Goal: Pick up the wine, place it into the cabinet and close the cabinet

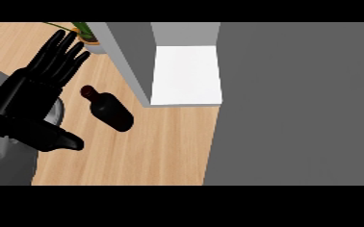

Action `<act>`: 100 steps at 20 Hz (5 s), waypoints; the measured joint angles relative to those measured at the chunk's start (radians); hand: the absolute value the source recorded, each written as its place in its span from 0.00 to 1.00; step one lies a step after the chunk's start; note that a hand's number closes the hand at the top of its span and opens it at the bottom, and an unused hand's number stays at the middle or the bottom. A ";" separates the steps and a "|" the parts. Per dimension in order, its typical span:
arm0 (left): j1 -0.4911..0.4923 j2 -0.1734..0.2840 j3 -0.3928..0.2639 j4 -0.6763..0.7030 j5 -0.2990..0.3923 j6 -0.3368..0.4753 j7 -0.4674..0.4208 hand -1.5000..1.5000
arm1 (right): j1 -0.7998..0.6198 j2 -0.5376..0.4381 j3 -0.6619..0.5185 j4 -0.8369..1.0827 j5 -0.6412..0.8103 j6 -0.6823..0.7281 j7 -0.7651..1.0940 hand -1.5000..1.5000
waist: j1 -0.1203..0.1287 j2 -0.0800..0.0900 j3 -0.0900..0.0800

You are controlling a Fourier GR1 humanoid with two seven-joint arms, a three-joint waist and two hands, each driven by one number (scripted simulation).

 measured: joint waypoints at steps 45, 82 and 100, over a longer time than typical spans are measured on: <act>-0.099 0.010 0.055 1.053 -0.401 -0.213 -0.811 0.00 | -0.116 -0.156 0.119 0.002 0.054 -0.209 0.042 0.00 | -0.012 0.002 -0.001; -0.144 -0.063 0.058 1.316 -0.444 -0.104 -1.157 1.00 | -0.046 -0.277 0.149 0.004 0.056 -0.284 -0.068 0.00 | 0.004 -0.007 0.004; 0.196 -0.218 -0.098 0.754 -0.391 -0.094 -0.988 1.00 | -0.009 -0.324 0.142 0.000 0.047 -0.314 -0.121 0.00 | 0.016 -0.009 0.003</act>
